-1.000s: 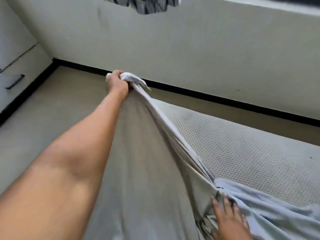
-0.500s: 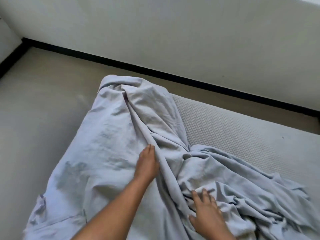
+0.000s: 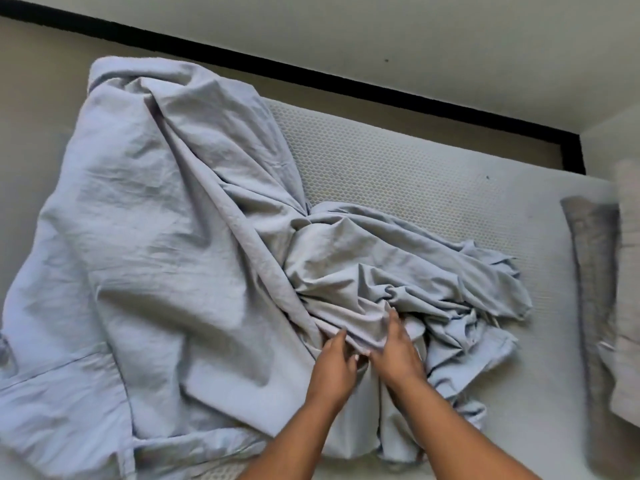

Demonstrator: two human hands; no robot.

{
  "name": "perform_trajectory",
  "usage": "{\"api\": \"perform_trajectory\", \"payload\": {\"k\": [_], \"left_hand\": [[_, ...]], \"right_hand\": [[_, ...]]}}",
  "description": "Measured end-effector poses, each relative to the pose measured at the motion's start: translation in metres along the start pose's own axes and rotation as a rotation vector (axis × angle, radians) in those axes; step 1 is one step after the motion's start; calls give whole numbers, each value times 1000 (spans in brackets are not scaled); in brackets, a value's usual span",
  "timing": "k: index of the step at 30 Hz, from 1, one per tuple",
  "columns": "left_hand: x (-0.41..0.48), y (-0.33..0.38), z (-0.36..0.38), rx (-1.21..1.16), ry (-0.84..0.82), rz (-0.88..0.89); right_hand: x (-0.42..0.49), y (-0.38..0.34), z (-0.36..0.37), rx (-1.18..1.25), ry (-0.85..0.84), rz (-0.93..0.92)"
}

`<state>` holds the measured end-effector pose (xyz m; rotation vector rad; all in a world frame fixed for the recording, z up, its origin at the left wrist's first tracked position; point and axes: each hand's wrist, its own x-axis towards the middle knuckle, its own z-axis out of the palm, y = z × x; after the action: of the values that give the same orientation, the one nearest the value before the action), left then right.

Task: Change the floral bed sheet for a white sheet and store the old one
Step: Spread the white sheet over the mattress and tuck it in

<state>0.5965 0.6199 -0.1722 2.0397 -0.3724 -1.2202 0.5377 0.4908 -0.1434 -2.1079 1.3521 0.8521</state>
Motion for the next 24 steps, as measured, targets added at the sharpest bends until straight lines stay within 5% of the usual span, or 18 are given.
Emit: {"api": "perform_trajectory", "payload": {"k": [4,9,15,17,21,24], "left_hand": [[-13,16,19,39,0,-58],[-23,54,45,-166,243,-216],[-60,108,74,-81,428,-511],[-83,119,86,-50,514,-473],[-134,143,110,46,626,-182],[-162,177,117,-158,677,-155]], "right_hand": [[15,24,-7,-15,-80,-98],[-24,44,-18,47,60,-285],[-115,125,-22,249,-271,-532],[-117,158,-26,347,-329,-467],[-75,202,-36,564,-174,-204],[-35,208,-57,937,-242,92]]}}
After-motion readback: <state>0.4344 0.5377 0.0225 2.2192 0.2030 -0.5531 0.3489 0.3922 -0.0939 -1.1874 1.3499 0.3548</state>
